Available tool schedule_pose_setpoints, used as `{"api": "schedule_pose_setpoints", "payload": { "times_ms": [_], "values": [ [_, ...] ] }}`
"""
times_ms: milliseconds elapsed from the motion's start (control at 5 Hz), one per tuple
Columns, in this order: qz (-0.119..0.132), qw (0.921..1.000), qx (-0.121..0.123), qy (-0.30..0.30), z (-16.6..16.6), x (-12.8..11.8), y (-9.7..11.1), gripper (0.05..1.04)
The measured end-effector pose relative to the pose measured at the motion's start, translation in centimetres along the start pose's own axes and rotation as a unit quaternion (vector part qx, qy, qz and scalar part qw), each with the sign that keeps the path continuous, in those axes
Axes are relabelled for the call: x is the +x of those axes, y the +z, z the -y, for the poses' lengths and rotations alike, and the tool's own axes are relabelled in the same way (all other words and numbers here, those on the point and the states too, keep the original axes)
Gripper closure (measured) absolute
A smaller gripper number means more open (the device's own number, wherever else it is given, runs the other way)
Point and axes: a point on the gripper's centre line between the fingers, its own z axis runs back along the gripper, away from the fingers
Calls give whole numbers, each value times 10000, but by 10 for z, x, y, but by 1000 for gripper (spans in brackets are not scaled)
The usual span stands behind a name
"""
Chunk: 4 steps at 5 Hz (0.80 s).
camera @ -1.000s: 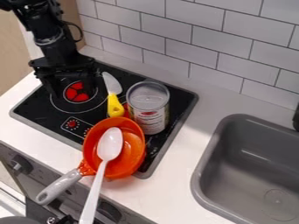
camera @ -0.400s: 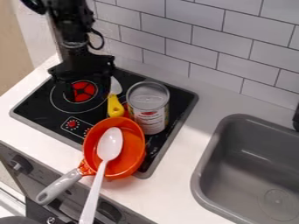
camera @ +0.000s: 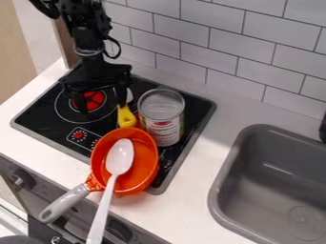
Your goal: MOVE THE YELLOW KNIFE FROM INBETWEEN THE LEFT BURNER AND THE CAN AND PUT IT TO BOTTOM OF LEFT BURNER
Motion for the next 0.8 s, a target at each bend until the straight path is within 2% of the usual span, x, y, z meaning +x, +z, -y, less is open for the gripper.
{"api": "schedule_pose_setpoints", "payload": {
  "times_ms": [200, 400, 600, 800],
  "values": [
    [25, 9998, -102, 171, 2, -1, 5, 84],
    [24, 9998, -76, 201, 8, -4, 7, 84],
    [135, 9998, -52, 137, 15, -9, 4, 84],
    [108, 9997, -101, 186, 19, -14, -3, 84]
  ]
}}
